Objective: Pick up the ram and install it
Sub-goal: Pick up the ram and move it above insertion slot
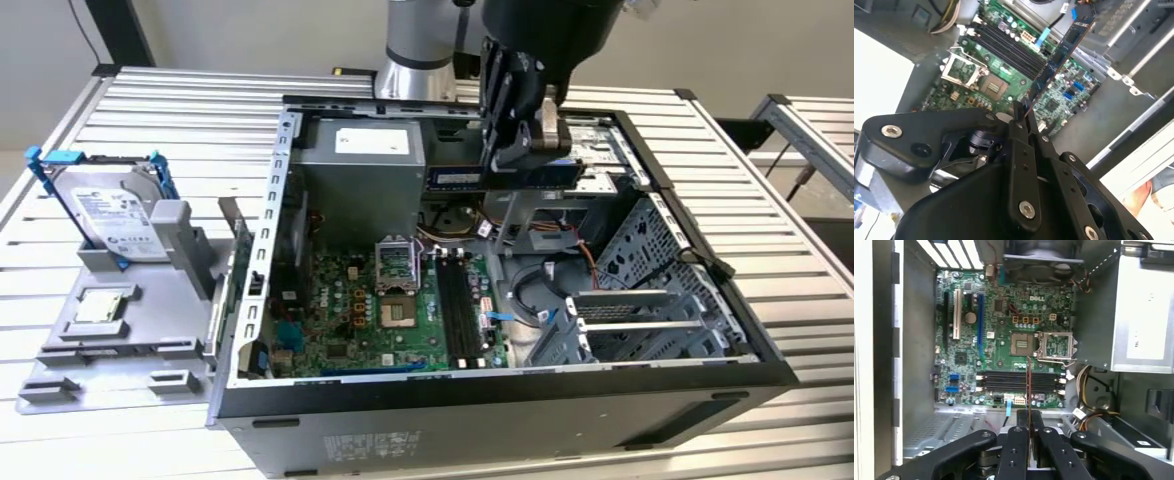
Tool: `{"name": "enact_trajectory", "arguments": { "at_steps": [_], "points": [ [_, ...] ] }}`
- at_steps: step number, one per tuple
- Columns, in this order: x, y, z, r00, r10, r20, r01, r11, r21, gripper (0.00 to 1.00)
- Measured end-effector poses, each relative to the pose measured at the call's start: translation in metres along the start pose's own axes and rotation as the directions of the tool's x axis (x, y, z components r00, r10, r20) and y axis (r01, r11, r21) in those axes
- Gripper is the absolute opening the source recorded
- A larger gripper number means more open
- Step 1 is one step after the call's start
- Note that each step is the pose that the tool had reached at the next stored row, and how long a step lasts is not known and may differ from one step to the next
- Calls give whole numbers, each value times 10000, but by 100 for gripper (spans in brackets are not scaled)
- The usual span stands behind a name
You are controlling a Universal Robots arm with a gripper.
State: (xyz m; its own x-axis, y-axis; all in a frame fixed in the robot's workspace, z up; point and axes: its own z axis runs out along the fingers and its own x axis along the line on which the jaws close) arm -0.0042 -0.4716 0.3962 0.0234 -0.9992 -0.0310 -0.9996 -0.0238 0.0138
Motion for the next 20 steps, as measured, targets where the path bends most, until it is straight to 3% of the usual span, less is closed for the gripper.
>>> {"name": "enact_trajectory", "arguments": {
  "at_steps": [5,10,20],
  "points": [
    [-218,-5,9,10000,0,1,0,10000,0,0],
    [-379,-9,15,10000,0,0,0,10000,-1,0],
    [-391,-9,16,9999,127,3,-127,9999,1,0]
  ]
}}
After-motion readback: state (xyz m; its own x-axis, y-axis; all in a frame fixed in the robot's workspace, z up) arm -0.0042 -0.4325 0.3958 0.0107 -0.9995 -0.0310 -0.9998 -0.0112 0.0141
